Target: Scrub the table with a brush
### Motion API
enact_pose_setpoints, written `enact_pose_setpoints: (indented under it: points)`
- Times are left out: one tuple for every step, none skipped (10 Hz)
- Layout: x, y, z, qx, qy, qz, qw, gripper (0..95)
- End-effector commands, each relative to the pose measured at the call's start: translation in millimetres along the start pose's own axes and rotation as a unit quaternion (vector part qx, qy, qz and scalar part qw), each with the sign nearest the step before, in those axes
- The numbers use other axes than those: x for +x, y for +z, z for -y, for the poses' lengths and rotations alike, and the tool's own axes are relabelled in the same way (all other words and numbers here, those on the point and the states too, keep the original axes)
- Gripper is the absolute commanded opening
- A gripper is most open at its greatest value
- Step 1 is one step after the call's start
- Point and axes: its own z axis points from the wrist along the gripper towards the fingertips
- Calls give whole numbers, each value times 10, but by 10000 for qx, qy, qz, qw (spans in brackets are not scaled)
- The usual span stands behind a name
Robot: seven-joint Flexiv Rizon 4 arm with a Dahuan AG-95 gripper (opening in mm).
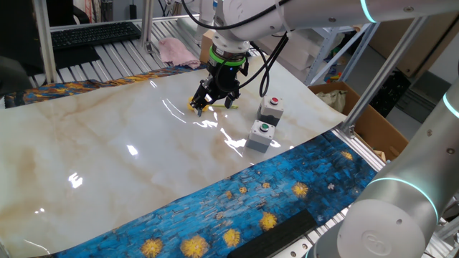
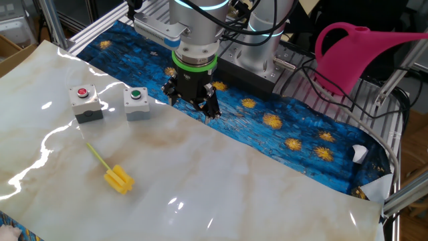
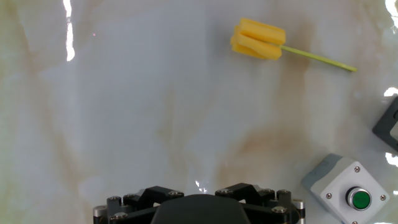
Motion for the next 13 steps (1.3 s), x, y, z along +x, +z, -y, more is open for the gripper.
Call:
enact_pose_setpoints:
  points:
    - [1,0,0,-1,0,-4,10000,950]
    - [0,4,-2,170,697,135,9973,0]
    - [2,15,-6,164,705,138,9973,0]
    - [3,21,-9,163,706,141,9973,0]
    - [3,22,-9,162,706,141,9973,0]
    - [4,22,-9,162,707,141,9973,0]
    - [5,24,-9,162,710,140,9972,0]
    - [5,25,-10,162,714,140,9972,0]
    - [5,26,-10,161,715,140,9972,0]
    - [6,28,-11,161,715,140,9972,0]
    - [5,31,-12,160,714,141,9972,0]
    - [5,36,-14,159,715,141,9972,0]
    - [5,40,-15,157,716,142,9972,0]
